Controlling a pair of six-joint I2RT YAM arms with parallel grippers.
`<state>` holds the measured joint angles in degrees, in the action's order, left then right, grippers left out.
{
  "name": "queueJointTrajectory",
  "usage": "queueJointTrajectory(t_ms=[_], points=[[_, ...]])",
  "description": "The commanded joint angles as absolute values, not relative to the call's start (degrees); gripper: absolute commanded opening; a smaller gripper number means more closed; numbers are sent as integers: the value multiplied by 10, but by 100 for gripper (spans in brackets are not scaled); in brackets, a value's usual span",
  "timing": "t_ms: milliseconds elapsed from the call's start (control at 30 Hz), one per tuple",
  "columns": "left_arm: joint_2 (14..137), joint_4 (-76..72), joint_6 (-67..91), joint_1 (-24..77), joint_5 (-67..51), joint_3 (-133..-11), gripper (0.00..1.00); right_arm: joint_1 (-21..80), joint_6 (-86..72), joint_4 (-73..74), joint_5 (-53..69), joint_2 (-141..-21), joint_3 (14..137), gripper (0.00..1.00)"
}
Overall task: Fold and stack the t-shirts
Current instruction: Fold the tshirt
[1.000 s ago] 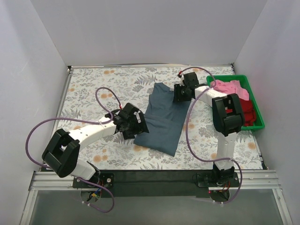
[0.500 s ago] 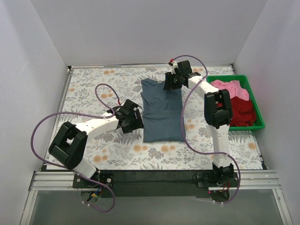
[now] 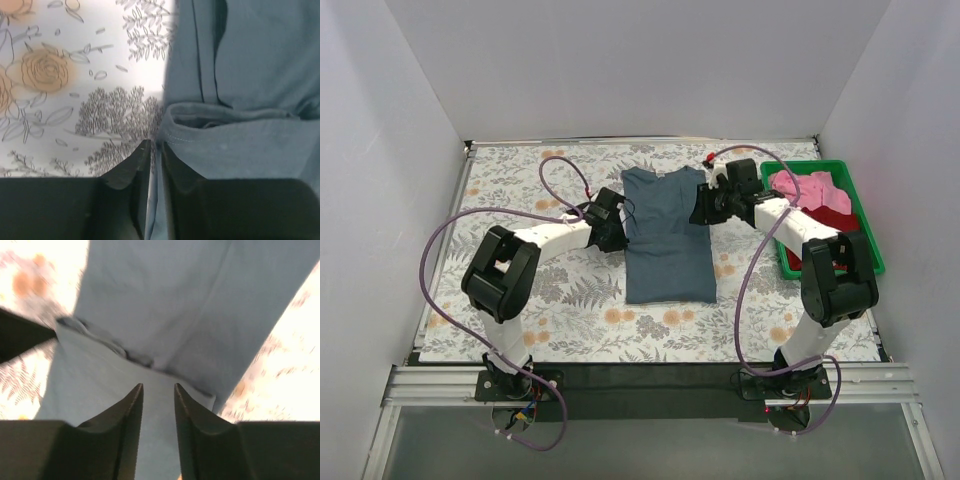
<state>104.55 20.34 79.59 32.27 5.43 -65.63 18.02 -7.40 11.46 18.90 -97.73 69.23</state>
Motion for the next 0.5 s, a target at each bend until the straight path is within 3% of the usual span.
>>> queueJointTrajectory(t_ms=[0, 267, 467], points=[[1065, 193, 781, 313, 70, -692, 15, 167, -77, 80, 207, -991, 647, 31], [1106, 196, 790, 294, 67, -703, 10, 123, -81, 34, 205, -1038, 599, 23], [1064, 201, 774, 291, 77, -700, 16, 118, -87, 34, 218, -998, 599, 22]])
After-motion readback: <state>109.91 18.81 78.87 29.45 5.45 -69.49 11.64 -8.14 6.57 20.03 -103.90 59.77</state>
